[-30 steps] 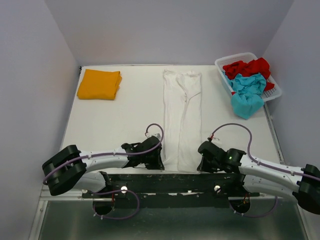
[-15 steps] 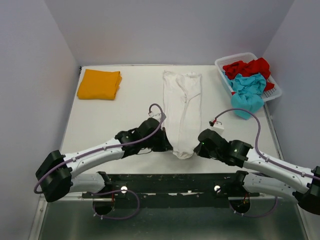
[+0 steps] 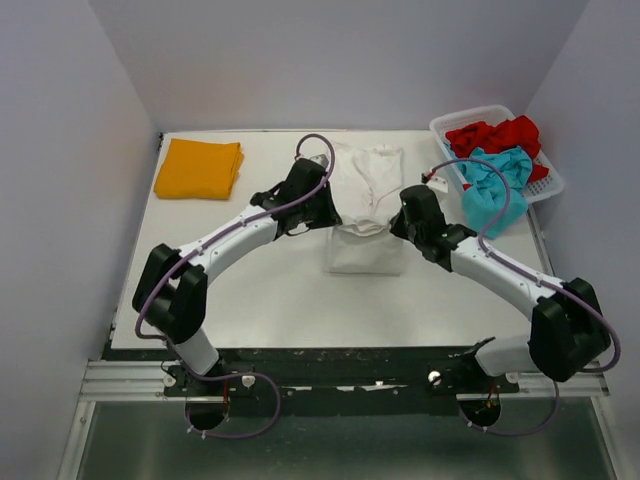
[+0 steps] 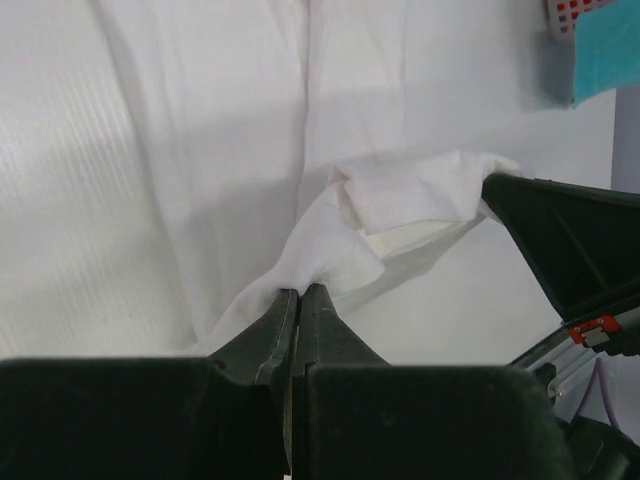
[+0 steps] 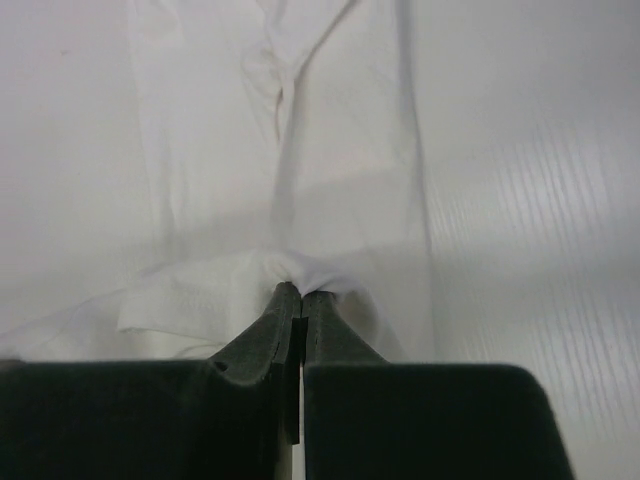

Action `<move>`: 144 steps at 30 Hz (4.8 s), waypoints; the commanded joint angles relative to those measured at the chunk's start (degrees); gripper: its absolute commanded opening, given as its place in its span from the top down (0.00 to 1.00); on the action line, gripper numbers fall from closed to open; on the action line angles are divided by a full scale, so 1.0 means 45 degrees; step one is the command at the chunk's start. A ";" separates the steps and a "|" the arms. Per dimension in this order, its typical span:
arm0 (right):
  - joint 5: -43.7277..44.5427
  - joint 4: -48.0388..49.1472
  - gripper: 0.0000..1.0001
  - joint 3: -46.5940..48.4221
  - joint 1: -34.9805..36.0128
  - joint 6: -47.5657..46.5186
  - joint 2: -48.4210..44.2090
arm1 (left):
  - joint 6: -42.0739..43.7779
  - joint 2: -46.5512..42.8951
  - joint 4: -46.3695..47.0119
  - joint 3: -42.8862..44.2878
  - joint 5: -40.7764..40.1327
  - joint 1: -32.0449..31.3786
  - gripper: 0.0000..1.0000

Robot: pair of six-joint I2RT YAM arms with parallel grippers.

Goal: Fold and stack the t-shirts
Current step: Fold the folded rectangular tshirt in 1/3 of the way, then grab one side of the 2/3 rectangular tshirt with both arms, then fold the long partially folded tshirt into a neat square

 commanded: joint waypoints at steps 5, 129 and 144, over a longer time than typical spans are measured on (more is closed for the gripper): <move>-0.1519 0.3105 0.99 0.1279 -0.1570 -0.1121 0.2530 | 0.0992 0.2652 -0.0975 0.2622 0.1068 0.1397 1.00; -0.2893 -0.1290 0.99 0.1706 -0.0378 0.0872 -0.2070 | 0.0045 -0.4307 -0.1888 -0.2031 0.1630 0.2223 1.00; -0.5663 0.1490 0.99 0.3037 -0.2664 0.0368 0.1915 | 0.0699 -0.0272 -0.2038 0.0712 0.2115 0.3829 1.00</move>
